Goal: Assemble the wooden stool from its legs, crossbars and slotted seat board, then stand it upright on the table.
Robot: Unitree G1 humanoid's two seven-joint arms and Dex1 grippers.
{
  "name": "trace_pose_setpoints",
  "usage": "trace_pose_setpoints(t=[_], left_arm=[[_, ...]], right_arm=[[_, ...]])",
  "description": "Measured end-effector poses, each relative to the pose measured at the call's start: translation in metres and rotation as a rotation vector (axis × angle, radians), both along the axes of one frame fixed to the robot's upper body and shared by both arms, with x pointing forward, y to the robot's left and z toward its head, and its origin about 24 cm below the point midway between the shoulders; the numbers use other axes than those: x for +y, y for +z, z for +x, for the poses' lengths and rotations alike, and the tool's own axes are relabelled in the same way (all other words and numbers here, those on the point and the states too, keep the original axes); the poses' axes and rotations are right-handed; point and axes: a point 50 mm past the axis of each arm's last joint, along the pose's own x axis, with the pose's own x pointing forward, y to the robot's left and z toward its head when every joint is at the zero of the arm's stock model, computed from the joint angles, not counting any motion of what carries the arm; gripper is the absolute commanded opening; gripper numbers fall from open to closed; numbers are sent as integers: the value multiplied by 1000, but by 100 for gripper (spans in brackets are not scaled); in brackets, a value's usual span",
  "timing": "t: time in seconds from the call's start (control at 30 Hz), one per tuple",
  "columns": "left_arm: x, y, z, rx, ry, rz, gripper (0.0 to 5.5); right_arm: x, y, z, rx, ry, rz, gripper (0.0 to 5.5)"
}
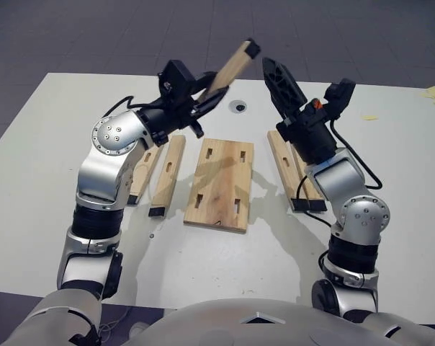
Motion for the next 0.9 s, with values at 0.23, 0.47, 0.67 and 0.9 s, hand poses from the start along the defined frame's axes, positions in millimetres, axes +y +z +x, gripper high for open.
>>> trace_pose_setpoints(t=[0.23,0.47,0.67,0.9], left_arm=[[-5,-10,-7,45,-30,15,129],[-8,-11,-8,52,-39,13,129],[-16,-15,-10,58,-60,33,129],[-16,-14,-10,42,-63,31,129]], right_arm=[[2,-1,2,11,-30,-38,422],[8,4,2,18,6,38,308],[9,-5,4,75,-5,51,221],[5,-5,6,76,-34,53,109]])
